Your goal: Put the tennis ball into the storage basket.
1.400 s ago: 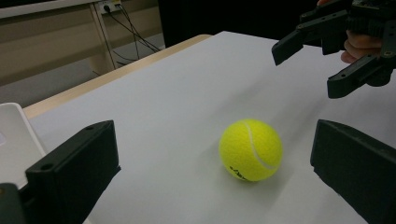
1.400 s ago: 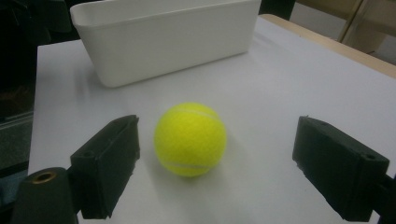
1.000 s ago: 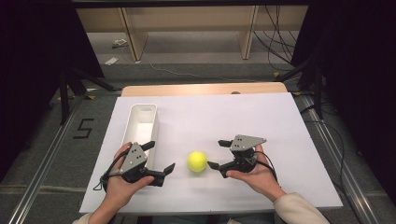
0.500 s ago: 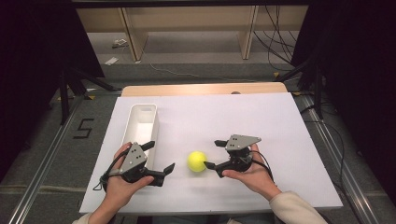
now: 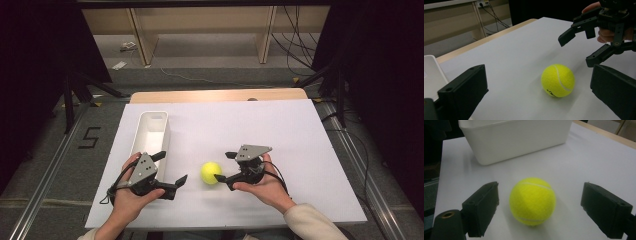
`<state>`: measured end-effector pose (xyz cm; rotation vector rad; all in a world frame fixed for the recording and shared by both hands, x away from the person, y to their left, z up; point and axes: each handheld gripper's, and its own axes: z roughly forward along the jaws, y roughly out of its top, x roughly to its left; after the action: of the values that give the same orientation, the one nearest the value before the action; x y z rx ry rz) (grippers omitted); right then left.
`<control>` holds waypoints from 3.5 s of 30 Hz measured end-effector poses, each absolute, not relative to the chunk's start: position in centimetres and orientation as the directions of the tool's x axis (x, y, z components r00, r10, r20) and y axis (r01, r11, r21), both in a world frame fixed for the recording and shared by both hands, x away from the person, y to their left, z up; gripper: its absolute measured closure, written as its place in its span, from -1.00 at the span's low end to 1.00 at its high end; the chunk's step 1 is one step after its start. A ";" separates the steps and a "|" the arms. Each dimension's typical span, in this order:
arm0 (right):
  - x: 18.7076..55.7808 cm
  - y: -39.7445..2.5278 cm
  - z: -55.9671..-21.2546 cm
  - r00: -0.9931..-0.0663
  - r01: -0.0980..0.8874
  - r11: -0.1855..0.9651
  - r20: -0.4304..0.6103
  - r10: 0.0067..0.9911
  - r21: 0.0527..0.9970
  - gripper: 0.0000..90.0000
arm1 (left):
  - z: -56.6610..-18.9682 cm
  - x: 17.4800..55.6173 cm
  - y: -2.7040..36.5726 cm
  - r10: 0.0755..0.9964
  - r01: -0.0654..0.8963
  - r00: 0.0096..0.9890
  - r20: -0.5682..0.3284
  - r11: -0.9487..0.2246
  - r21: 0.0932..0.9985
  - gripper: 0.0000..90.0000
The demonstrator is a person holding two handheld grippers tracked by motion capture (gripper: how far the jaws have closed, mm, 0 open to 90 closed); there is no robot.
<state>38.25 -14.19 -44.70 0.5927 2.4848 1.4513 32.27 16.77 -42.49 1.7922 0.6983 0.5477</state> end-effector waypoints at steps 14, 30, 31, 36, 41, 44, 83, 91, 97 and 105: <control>38.9 -12.9 -45.5 -0.903 0.258 0.455 0.046 0.427 0.852 -0.66 | -42.5 32.2 16.8 0.692 0.193 0.721 0.031 -0.243 0.951 -0.99; 39.3 -12.1 -46.2 -0.906 0.266 0.466 0.054 0.419 0.844 -0.66 | -42.5 32.2 16.8 0.691 0.193 0.722 0.031 -0.245 0.950 -0.99; 39.4 -12.0 -46.3 -0.906 0.269 0.468 0.056 0.420 0.842 -0.66 | -42.5 32.2 16.8 0.691 0.193 0.722 0.031 -0.246 0.950 -0.99; 39.5 -11.8 -46.6 -0.906 0.271 0.472 0.058 0.418 0.839 -0.66 | -42.5 32.2 16.8 0.691 0.194 0.722 0.030 -0.245 0.950 -0.99; 39.6 -11.4 -46.9 -0.910 0.271 0.481 0.059 0.410 0.834 -0.66 | -42.5 32.2 16.8 0.690 0.194 0.723 0.031 -0.246 0.950 -0.99; 39.6 -11.3 -47.2 -0.910 0.277 0.486 0.065 0.409 0.829 -0.66 | -42.5 32.2 16.8 0.690 0.194 0.723 0.031 -0.245 0.950 -0.99; 40.5 -9.5 -49.0 -0.907 0.304 0.525 0.072 0.416 0.795 -0.66 | -42.5 32.1 16.8 0.689 0.195 0.724 0.028 -0.244 0.950 -0.99; 40.5 -9.1 -49.3 -0.907 0.311 0.535 0.076 0.415 0.786 -0.65 | -42.5 32.1 16.9 0.689 0.194 0.724 0.029 -0.244 0.950 -0.99; 40.4 -9.0 -49.4 -0.908 0.311 0.543 0.075 0.413 0.780 -0.59 | -42.5 32.1 16.9 0.688 0.193 0.725 0.031 -0.246 0.950 -0.99; 40.4 -8.9 -49.4 -0.908 0.311 0.547 0.072 0.413 0.777 -0.48 | -42.5 32.1 16.9 0.688 0.192 0.725 0.031 -0.245 0.950 -0.99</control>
<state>40.43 -8.91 -49.42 0.6244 2.6568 1.2987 32.10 16.93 -42.46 1.7944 0.6924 0.5444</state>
